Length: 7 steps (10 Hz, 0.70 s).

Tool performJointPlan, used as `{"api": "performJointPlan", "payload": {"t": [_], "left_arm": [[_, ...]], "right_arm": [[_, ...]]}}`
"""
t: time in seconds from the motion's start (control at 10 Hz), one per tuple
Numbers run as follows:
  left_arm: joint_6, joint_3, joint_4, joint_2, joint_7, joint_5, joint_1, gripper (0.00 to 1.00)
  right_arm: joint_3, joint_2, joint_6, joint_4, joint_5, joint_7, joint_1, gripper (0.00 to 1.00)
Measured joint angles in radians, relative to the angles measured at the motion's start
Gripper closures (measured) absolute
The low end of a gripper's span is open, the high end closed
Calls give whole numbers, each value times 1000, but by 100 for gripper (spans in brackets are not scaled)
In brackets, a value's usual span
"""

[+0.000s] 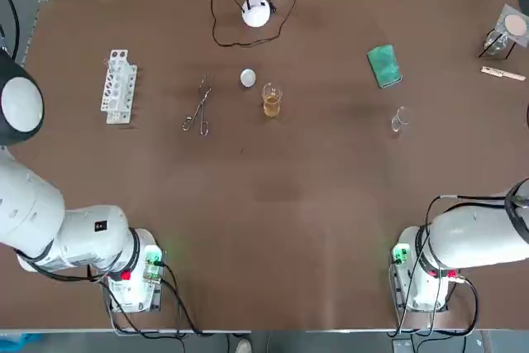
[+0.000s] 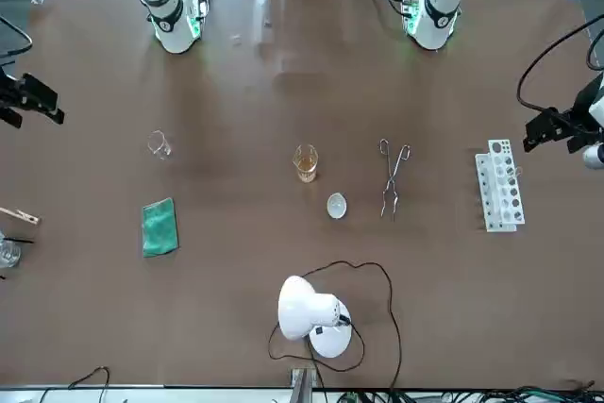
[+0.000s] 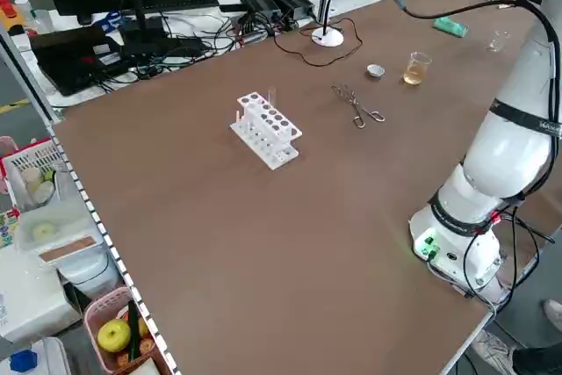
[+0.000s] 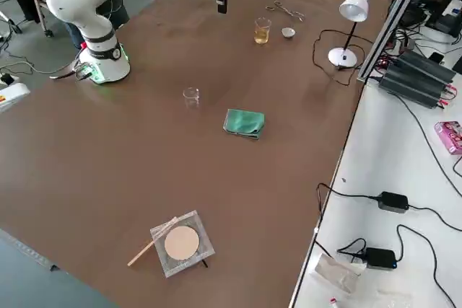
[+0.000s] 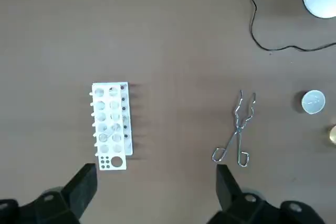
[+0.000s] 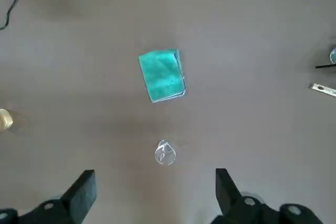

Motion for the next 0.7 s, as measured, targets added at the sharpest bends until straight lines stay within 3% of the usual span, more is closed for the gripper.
{"api": "performJointPlan", "payload": {"t": [0.2,0.7], "left_arm": [[0,0,0,0,0,0,0,0],[0,0,0,0,0,0,0,0]], "right_arm": [[51,2,-17,-4,-2,35,-34,0],[62,2,-12,-23,-4,57,-42,0]]}}
